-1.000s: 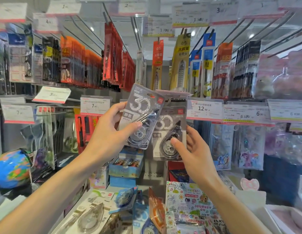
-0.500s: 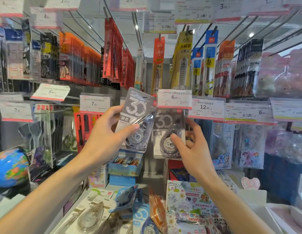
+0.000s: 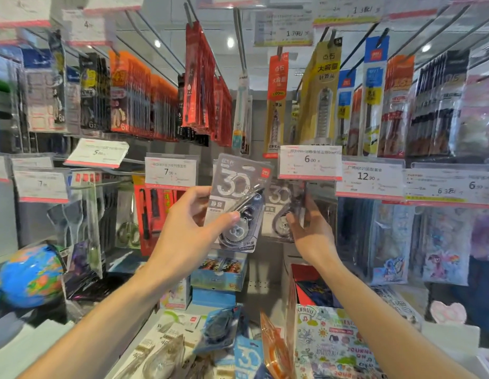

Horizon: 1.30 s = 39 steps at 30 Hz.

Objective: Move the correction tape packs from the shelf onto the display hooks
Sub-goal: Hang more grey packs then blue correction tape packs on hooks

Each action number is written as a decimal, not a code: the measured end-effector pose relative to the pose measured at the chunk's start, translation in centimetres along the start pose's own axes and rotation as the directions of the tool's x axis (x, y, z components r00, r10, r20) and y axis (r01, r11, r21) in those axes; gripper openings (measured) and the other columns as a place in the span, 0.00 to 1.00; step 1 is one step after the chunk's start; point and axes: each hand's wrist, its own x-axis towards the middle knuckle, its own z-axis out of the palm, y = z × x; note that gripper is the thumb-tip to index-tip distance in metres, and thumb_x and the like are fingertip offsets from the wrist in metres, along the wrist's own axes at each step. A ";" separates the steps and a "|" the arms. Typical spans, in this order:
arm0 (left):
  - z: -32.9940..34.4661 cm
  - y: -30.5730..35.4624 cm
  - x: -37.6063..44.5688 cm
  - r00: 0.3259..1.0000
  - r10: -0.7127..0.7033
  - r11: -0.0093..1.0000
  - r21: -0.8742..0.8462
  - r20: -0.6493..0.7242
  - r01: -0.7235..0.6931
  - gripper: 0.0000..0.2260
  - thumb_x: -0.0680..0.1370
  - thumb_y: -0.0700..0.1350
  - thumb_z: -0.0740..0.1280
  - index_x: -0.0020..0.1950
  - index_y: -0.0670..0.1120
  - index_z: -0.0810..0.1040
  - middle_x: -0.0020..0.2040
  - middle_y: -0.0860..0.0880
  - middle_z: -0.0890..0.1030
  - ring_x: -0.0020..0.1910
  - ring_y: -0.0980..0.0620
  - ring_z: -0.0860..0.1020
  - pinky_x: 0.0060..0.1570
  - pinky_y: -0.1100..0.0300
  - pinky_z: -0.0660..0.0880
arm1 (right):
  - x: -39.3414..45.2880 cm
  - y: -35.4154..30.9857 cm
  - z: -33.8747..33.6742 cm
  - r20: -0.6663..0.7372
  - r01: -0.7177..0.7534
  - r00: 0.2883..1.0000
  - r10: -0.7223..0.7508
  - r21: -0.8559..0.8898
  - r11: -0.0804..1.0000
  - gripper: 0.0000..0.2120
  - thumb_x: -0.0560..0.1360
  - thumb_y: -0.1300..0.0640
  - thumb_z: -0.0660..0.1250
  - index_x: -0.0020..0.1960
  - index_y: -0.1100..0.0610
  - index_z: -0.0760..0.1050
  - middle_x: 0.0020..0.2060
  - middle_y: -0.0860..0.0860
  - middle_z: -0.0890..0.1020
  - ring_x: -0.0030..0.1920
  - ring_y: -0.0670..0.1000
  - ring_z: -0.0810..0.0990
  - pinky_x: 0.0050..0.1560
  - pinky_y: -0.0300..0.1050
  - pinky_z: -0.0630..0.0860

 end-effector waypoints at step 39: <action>4.4 5.6 2.2 0.890 0.452 0.840 0.306 0.061 -0.448 0.24 0.79 0.44 0.73 0.72 0.55 0.70 0.49 0.57 0.82 0.43 0.59 0.83 0.47 0.56 0.83 | -9.8 0.9 -8.9 0.197 0.103 0.960 -0.201 0.420 0.902 0.21 0.77 0.50 0.74 0.66 0.42 0.71 0.47 0.49 0.86 0.49 0.51 0.86 0.55 0.48 0.82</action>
